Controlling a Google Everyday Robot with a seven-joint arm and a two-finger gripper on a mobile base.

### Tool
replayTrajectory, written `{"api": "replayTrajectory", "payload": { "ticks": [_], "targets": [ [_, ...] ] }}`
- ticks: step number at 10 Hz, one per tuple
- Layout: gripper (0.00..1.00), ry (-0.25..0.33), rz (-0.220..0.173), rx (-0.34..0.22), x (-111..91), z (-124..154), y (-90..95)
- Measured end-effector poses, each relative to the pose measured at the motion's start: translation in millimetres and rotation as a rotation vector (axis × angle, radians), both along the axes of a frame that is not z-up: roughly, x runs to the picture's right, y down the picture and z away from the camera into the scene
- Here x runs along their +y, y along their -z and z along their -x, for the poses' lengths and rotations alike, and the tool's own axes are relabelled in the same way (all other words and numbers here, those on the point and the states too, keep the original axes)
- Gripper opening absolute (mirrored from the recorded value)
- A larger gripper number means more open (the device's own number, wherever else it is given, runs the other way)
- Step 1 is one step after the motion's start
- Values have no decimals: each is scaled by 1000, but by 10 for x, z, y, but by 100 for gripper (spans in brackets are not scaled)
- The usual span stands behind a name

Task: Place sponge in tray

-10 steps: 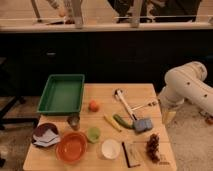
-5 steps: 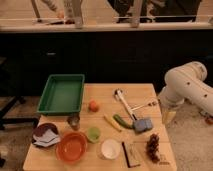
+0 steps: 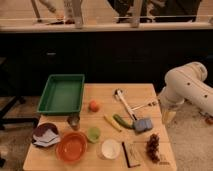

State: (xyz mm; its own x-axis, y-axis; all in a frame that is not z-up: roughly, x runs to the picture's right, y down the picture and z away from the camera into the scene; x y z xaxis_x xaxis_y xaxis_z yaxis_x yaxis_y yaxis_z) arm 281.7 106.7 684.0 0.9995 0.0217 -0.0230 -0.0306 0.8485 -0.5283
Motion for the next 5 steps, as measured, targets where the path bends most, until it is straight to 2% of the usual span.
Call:
{"api": "replayTrajectory", "payload": {
  "ticks": [3, 5],
  "targets": [
    [80, -49, 31, -123, 112, 8, -90],
    [80, -27, 53, -139, 162, 51, -167]
  ]
}}
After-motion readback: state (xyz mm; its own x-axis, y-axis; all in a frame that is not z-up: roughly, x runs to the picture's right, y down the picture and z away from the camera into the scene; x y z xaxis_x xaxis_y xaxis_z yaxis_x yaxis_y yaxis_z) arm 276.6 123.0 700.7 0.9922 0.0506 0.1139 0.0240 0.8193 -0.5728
